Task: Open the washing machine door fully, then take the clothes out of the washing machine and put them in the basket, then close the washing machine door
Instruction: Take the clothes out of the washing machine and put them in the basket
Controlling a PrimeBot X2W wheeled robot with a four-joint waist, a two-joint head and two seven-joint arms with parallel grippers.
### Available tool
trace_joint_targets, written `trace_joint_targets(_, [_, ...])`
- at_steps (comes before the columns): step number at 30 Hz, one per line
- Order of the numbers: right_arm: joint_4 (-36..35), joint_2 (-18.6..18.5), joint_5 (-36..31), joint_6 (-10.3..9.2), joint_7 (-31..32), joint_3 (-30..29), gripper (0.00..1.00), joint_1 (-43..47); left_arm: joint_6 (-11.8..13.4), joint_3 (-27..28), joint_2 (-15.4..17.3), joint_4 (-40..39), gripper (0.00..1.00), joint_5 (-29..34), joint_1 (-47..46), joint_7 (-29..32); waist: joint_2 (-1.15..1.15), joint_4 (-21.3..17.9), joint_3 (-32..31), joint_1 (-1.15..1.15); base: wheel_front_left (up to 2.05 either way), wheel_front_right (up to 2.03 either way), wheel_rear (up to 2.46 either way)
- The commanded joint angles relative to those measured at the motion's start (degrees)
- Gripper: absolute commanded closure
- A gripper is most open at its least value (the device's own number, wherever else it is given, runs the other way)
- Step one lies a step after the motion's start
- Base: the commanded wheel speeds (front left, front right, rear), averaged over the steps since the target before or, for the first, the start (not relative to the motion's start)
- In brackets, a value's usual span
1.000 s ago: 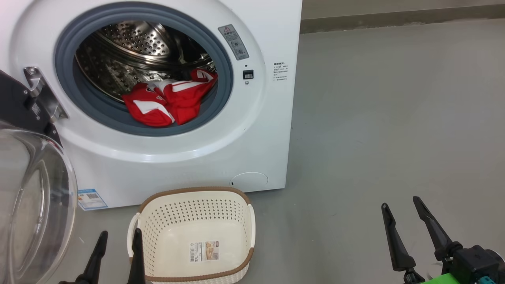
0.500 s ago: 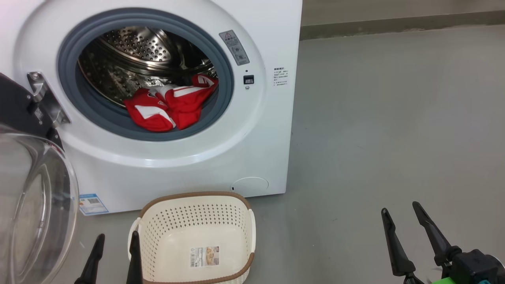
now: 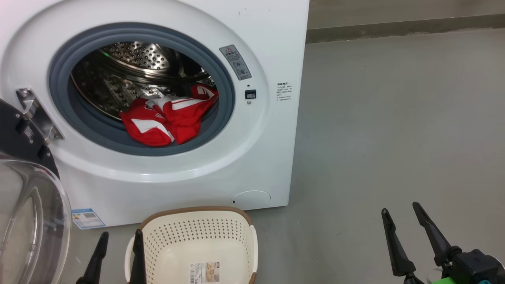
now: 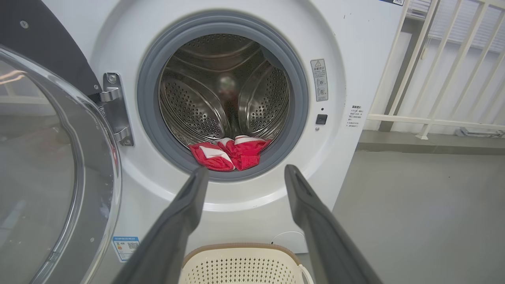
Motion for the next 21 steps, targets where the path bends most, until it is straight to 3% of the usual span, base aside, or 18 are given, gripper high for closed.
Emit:
trace_joint_targets(1, [-1.3, -0.8, 0.6, 0.36, -0.4, 1.2, 0.0, -1.6, -0.1, 1.8, 0.6, -1.7, 0.0, 0.0, -1.2, -0.4, 0.0, 0.2, 0.1, 0.0, 0.17, -0.17, 0.0])
trace_joint_targets(21, [-0.8, -0.8, 0.5, 0.36, -0.4, 2.4, 0.0, -2.1, 0.1, -0.4, 0.2, -3.0, 0.0, 0.5, -1.4, -0.3, 0.0, 0.6, -0.6, 0.0, 0.0, 0.0, 0.0])
